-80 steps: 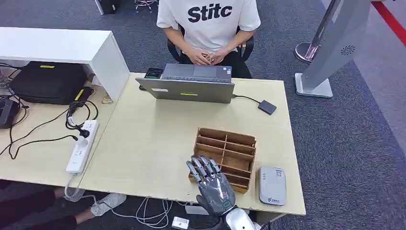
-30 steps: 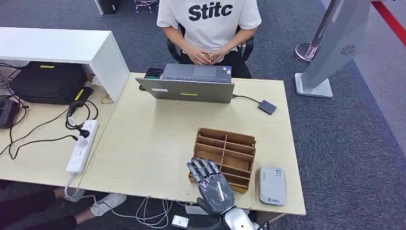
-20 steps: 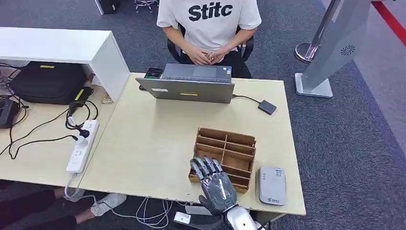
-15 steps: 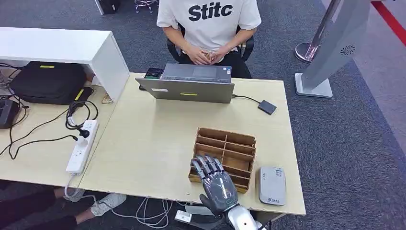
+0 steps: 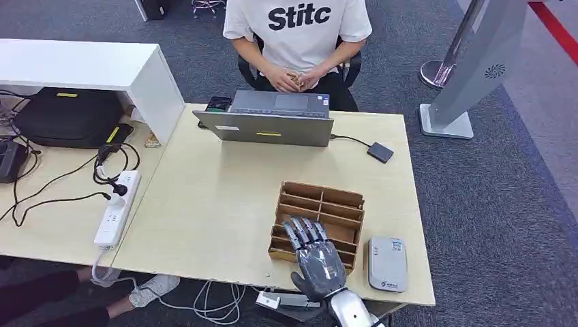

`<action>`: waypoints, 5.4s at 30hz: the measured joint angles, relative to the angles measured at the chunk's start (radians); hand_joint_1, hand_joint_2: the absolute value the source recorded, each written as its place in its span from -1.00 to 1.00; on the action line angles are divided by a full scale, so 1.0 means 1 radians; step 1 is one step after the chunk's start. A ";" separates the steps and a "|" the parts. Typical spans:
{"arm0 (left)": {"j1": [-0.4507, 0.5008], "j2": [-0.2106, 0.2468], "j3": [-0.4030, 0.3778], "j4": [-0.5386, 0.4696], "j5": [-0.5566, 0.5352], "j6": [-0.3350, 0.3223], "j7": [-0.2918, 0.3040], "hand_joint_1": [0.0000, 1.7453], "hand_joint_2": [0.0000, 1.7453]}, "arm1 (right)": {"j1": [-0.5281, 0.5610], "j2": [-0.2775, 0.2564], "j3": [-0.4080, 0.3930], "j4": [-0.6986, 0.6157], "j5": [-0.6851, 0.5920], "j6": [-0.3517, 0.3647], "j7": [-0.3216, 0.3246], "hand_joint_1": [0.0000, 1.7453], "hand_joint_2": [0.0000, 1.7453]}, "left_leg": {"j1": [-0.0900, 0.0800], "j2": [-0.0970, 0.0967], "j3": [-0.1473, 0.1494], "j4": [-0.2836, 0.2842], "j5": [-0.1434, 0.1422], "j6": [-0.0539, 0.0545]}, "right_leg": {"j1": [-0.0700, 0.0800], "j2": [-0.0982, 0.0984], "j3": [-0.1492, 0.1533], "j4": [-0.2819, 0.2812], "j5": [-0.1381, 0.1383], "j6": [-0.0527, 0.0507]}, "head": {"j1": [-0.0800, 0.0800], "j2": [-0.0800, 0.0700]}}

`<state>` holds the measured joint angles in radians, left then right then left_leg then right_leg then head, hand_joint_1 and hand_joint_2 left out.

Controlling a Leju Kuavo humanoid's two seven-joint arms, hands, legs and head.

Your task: Pass the card to the sensor for recognition and then transmit it.

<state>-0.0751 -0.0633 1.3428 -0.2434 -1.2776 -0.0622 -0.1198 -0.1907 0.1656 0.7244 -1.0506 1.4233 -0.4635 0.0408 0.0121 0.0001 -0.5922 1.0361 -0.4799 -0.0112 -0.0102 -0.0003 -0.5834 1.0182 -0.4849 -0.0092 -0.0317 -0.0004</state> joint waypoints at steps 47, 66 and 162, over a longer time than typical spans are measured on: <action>0.000 0.000 0.000 0.000 -0.011 0.003 0.002 -1.00 1.00 | 0.006 -0.006 -0.040 -0.144 0.024 -0.034 0.019 0.94 1.00 | 0.000 0.000 0.001 0.000 0.000 0.000 | 0.000 0.000 0.001 0.000 0.000 0.000 | 0.000 0.000; -0.002 0.026 -0.027 0.000 -0.089 -0.040 -0.014 -1.00 1.00 | -0.243 0.005 -0.187 -0.302 -0.032 0.249 0.077 1.00 1.00 | 0.000 0.000 0.001 0.000 0.003 -0.001 | 0.000 0.000 0.000 0.001 0.002 -0.002 | 0.000 0.000; -0.007 0.055 -0.040 0.000 -0.075 0.003 0.061 1.00 1.00 | 0.146 -0.137 -1.098 0.843 -0.959 0.467 -0.017 0.94 1.00 | -0.001 -0.001 0.004 0.000 -0.004 0.002 | -0.001 -0.002 0.004 -0.001 -0.004 0.000 | 0.000 0.000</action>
<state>-0.0817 -0.0088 1.3027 -0.2434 -1.3523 -0.0591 -0.0592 -0.0445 0.0282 -0.3738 -0.2075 0.4639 0.0039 0.0233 0.0113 -0.0013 -0.5886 1.0361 -0.4844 -0.0097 -0.0111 -0.0019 -0.5791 1.0169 -0.4887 -0.0093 -0.0317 -0.0004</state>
